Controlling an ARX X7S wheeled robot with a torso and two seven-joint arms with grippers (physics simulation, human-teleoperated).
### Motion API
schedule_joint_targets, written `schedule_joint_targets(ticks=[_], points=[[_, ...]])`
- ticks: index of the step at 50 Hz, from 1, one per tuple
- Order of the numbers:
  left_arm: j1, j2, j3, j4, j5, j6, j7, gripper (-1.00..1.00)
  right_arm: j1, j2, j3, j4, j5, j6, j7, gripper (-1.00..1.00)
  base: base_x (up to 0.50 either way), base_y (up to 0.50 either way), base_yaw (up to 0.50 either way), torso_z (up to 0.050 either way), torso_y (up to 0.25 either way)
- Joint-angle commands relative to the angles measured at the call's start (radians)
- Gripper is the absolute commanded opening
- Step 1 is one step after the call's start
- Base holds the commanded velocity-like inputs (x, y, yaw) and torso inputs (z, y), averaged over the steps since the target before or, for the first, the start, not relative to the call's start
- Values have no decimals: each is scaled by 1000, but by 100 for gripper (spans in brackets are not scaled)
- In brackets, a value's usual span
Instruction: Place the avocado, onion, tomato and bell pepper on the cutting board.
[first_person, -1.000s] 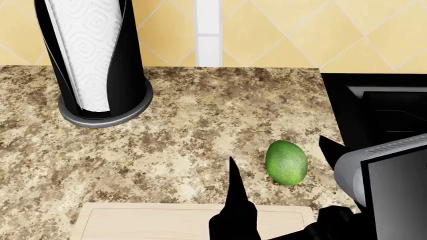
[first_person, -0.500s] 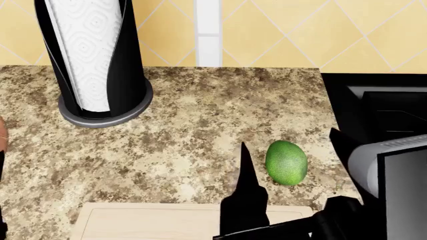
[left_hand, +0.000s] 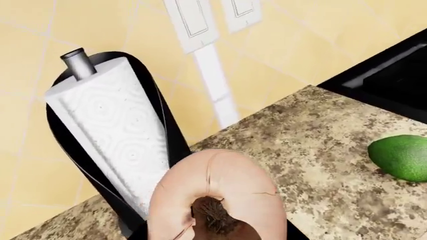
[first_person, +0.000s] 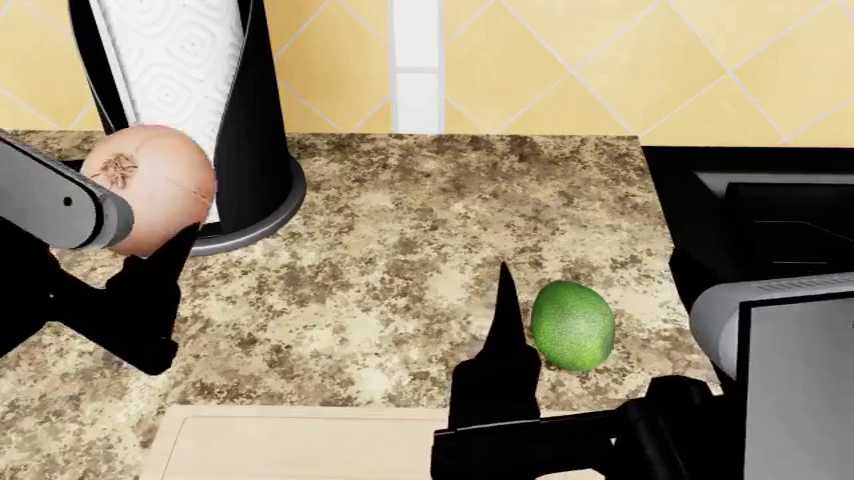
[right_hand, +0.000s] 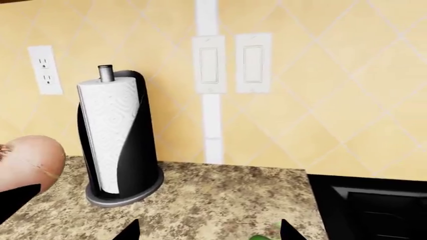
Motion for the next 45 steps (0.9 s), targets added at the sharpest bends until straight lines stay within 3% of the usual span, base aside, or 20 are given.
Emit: schedule_joint_targets(ticks=[1, 16, 25, 45], points=[[-55, 87, 92, -68, 113, -10, 182, -100, -29, -16, 44, -10, -39, -12, -25, 100, 0, 0, 0, 0, 0], [-23, 128, 144, -88, -12, -82, 197, -100, -62, 33, 85, -45, 26, -44, 6, 100, 0, 0, 0, 0, 1], [-24, 111, 181, -107, -49, -133, 207, -100, -81, 36, 95, -52, 31, -52, 9, 100, 0, 0, 0, 0, 0], [-10, 96, 236, -134, 0, -111, 247, -100, -70, 37, 79, -62, 55, -60, 44, 100, 0, 0, 0, 0, 1]])
